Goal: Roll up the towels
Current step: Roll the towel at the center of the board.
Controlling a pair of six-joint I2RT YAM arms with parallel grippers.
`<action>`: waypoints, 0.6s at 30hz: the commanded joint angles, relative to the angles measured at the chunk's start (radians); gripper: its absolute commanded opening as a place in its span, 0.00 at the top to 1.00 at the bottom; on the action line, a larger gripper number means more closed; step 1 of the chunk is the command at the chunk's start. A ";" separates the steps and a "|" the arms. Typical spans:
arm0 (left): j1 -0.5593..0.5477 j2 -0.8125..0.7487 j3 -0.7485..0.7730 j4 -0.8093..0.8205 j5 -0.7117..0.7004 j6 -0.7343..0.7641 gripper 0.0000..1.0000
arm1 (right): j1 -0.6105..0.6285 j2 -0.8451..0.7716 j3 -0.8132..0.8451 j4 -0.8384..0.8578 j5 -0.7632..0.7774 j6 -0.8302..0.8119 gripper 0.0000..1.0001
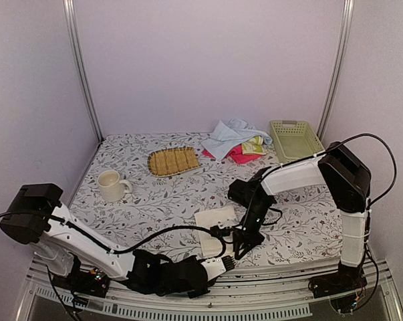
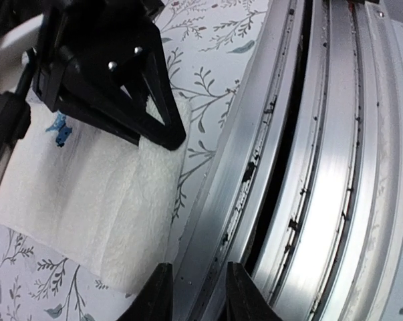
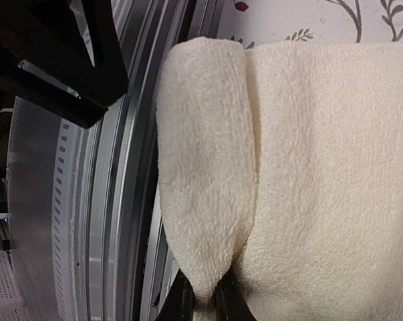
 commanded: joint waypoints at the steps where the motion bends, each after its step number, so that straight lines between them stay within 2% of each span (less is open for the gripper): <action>1: -0.006 0.082 0.110 -0.021 -0.165 0.134 0.68 | -0.005 0.094 0.013 -0.102 0.055 -0.052 0.95; 4: 0.020 0.139 0.175 -0.038 -0.178 0.180 0.61 | -0.005 0.106 0.025 -0.100 0.056 -0.053 0.95; 7: 0.043 0.163 0.194 -0.044 -0.135 0.215 0.61 | -0.005 0.117 0.033 -0.095 0.061 -0.049 0.94; 11: 0.065 0.169 0.187 -0.046 -0.068 0.231 0.64 | -0.005 0.124 0.040 -0.095 0.054 -0.045 0.94; 18: 0.101 0.204 0.200 -0.076 -0.081 0.250 0.71 | -0.004 0.123 0.036 -0.093 0.048 -0.045 0.93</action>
